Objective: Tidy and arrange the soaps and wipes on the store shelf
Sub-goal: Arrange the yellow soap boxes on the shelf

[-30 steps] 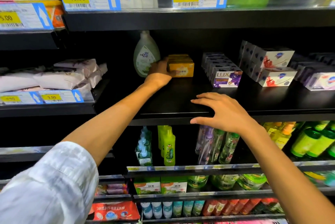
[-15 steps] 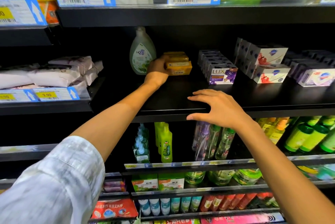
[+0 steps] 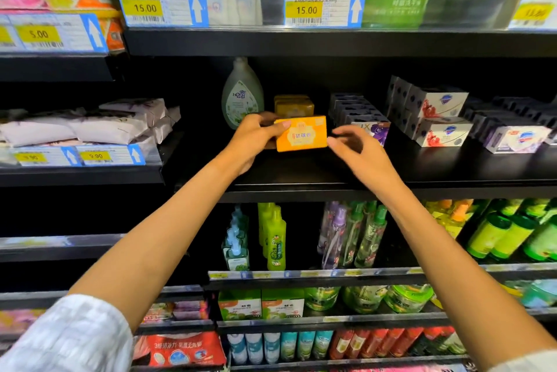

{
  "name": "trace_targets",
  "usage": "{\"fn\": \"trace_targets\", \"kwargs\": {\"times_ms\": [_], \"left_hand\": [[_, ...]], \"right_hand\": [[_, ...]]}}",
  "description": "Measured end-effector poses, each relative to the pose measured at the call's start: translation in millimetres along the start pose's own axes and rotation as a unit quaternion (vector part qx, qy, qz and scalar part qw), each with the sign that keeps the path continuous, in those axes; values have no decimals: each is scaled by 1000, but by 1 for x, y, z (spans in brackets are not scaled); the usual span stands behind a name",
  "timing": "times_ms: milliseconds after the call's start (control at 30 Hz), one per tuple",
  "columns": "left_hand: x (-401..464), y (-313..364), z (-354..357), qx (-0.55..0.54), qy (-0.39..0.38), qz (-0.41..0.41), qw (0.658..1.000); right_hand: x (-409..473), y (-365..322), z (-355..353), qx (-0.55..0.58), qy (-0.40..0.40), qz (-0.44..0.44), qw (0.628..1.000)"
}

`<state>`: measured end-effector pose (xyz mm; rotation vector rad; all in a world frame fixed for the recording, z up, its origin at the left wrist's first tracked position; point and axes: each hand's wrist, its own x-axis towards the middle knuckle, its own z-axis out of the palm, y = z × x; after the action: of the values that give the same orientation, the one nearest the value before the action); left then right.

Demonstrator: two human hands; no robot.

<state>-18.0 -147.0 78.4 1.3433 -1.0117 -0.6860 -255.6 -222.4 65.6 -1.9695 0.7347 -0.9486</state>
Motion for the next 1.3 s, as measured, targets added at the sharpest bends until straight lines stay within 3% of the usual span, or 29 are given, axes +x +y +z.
{"fn": "trace_targets", "kwargs": {"times_ms": [133, 433, 700, 900, 1200, 1300], "left_hand": [[-21, 3, 3, -55, 0, -5, 998], [-31, -9, 4, -116, -7, -22, 993], [-34, -12, 5, -103, -19, -3, 995], [-36, -9, -1, -139, -93, -21, 986], [-39, -8, 3, -84, -37, 35, 995], [-39, -9, 3, -64, -31, 48, 996]], "right_hand": [[16, -10, 10, 178, -28, 71, 981], [17, -5, 25, 309, -2, 92, 947], [13, 2, 24, 272, 21, -8, 962], [13, 4, 25, 215, 2, -58, 975], [13, 2, 27, 211, -51, -66, 974], [13, 2, 29, 172, -37, -73, 982]]}}
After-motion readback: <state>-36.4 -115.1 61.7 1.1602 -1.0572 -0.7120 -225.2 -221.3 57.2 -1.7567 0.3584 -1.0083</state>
